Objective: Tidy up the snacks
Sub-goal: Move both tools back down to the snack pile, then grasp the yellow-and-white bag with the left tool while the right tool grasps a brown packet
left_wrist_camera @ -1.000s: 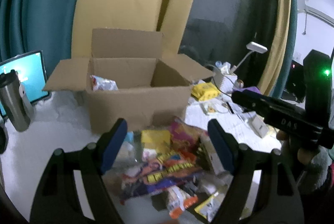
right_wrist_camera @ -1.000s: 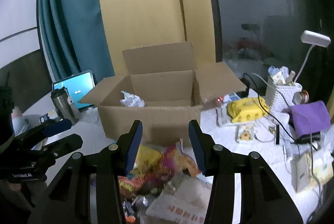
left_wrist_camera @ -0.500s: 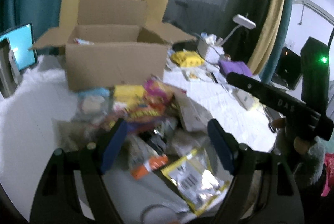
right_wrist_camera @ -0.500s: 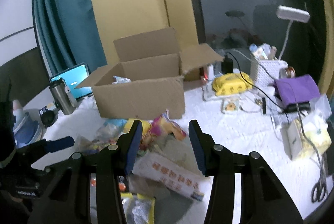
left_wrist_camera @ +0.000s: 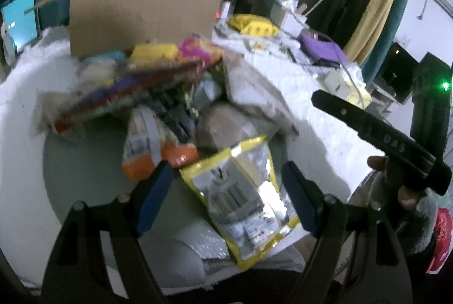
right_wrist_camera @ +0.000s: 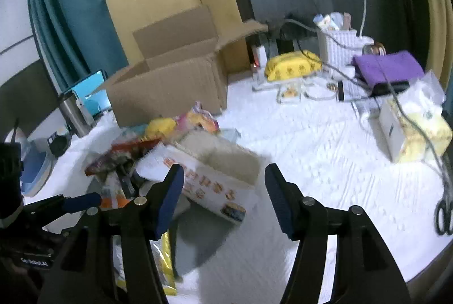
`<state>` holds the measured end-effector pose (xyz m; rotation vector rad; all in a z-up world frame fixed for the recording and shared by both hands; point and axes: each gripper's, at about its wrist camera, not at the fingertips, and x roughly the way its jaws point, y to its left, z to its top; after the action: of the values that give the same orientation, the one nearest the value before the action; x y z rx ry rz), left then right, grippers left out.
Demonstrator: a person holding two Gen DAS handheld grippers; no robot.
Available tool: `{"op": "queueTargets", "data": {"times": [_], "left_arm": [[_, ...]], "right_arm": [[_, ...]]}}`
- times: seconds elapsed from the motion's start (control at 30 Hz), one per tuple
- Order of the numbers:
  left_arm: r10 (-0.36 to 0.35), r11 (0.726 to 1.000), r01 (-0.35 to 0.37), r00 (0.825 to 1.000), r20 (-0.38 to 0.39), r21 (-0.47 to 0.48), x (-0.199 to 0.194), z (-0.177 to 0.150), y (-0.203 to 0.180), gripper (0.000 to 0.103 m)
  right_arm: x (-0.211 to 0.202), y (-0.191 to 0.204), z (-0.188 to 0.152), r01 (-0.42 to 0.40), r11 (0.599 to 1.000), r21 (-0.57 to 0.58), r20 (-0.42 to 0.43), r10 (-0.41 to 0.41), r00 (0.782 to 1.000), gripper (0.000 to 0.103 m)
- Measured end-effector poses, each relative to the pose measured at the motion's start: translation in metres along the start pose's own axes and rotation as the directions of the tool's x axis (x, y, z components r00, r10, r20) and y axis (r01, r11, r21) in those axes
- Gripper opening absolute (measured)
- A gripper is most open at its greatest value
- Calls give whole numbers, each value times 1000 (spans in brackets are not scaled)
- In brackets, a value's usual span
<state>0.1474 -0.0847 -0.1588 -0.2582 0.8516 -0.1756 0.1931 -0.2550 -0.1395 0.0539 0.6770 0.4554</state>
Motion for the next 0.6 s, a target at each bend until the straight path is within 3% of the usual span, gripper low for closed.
{"op": "queueTargets", "data": {"times": [0.07,0.17,0.43,0.6], "left_arm": [[-1,1000,1,1000,-14,-6,2,-4,-2,81],[-10,1000,10,1000,-26,-10,3,-7,-8,96],[30,999,-27,991,-130,18,35,-13,-24,96],[60,997,-54,992,-111,58,42,-13,-27,95]], "right_arm": [[4,-3,-5,-5,1000,7,-11,5,1000,63],[6,-6,-9,-13,1000,19,-19,14,1000,63],[3,-18,-17,-19,999,27,-22,20,1000,65],[9,-23,-21,-13,1000,20,-44,14,999,75]]}}
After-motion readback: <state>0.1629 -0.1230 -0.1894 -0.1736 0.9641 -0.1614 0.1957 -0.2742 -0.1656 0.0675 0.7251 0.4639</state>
